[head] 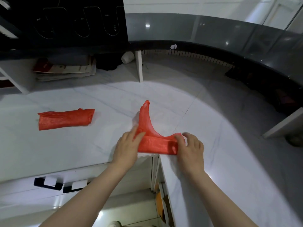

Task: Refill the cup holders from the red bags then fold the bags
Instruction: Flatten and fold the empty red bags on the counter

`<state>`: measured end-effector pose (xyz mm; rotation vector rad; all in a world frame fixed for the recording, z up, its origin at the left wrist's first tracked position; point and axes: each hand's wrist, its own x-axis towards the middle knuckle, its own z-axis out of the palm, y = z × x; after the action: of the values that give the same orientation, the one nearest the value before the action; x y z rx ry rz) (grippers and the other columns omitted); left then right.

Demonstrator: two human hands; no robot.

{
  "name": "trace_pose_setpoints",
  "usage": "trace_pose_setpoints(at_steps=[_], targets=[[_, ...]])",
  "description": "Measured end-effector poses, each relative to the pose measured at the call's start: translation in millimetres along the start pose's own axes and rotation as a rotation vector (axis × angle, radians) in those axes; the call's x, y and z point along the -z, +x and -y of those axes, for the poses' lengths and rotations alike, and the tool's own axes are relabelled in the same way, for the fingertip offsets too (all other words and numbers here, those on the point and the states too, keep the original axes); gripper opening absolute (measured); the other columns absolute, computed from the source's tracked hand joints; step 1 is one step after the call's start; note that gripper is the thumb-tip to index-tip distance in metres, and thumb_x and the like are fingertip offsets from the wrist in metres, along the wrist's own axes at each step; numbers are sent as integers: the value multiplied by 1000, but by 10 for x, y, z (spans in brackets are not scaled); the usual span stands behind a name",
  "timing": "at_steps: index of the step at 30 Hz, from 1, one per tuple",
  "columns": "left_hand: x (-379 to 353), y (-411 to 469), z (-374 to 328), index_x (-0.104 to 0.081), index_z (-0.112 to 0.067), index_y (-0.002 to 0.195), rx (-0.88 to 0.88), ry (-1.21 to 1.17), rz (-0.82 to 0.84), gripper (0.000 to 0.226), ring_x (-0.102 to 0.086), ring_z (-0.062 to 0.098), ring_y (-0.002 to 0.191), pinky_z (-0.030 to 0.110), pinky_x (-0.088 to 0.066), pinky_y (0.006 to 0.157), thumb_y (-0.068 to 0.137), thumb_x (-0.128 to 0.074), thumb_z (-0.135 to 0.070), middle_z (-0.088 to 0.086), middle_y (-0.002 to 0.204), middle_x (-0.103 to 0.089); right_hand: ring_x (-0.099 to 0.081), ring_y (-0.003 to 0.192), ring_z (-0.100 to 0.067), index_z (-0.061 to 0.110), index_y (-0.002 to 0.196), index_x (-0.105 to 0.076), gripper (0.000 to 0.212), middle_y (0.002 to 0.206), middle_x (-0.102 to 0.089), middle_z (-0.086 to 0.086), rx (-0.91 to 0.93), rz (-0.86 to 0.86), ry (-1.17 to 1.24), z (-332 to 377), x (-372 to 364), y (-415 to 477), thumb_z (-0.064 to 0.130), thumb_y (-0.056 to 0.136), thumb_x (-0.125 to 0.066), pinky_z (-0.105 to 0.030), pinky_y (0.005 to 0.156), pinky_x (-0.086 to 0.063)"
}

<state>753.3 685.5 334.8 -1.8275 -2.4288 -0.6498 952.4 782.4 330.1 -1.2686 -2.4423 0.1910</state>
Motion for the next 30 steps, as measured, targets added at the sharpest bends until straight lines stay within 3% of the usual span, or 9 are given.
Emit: trace_pose_setpoints(at_steps=[3,6,14,16,17,19,20,26,30], targets=[[-86,-75,-50,-27,-26,149,-220,156,261,70,-17,28,145,44,-8,117,86,-53,-8,4,158,-17,-18,146,-26,30,146,-36,53,159,-20,0,319,227,-36,-26,-52,-39,41,96,-48,-44,116,-9],[-232,-145,36,10,-35,148,-152,173,399,65,15,18,145,37,15,114,98,-31,-40,-7,158,14,16,146,-13,39,151,5,64,155,19,16,295,464,-35,-112,-167,-3,58,97,-23,-40,113,17],[-209,-141,50,19,-36,142,-206,240,433,70,12,21,146,38,13,114,95,-30,-56,-5,156,18,7,147,-12,39,151,-7,65,160,2,13,240,497,-14,-75,-133,30,58,95,-34,-41,114,12],[-184,-199,57,9,-33,146,-259,239,388,74,-1,24,147,39,6,116,95,-42,-49,-2,158,6,-5,147,-9,39,150,-19,55,159,-11,15,235,410,27,-78,-103,-38,50,98,-35,-36,115,5],[-137,-214,50,-9,-30,150,-308,220,332,75,-19,25,145,42,-9,117,92,-54,-42,1,158,-12,-12,146,-8,38,148,-26,49,157,-18,15,230,360,54,-89,-82,-63,43,100,-36,-33,115,0],[-48,-209,59,-51,-20,136,-354,124,230,67,-55,27,122,45,-44,99,75,-78,-26,6,140,-51,-25,142,-8,35,144,-37,44,153,-31,13,246,302,84,-129,-44,-105,30,100,-40,-31,114,-12],[-24,-202,87,-60,-16,127,-346,55,194,61,-63,26,112,43,-51,90,70,-81,-21,6,130,-60,-31,139,-10,32,142,-42,44,151,-36,11,256,284,97,-154,-31,-121,27,98,-45,-31,113,-18],[76,-191,214,-62,-17,116,-96,-244,138,41,-60,14,102,20,-43,88,76,-67,-9,-3,114,-65,-56,110,-15,26,114,-67,39,118,-64,13,182,105,186,-239,57,-167,31,76,-69,-31,93,-42],[112,-164,183,-61,-40,83,184,-456,89,29,-59,-5,80,9,-43,73,81,-68,-12,-23,84,-64,-54,86,-2,37,91,-65,15,84,-62,23,21,59,350,-226,53,-127,34,77,-67,-22,73,-43]])
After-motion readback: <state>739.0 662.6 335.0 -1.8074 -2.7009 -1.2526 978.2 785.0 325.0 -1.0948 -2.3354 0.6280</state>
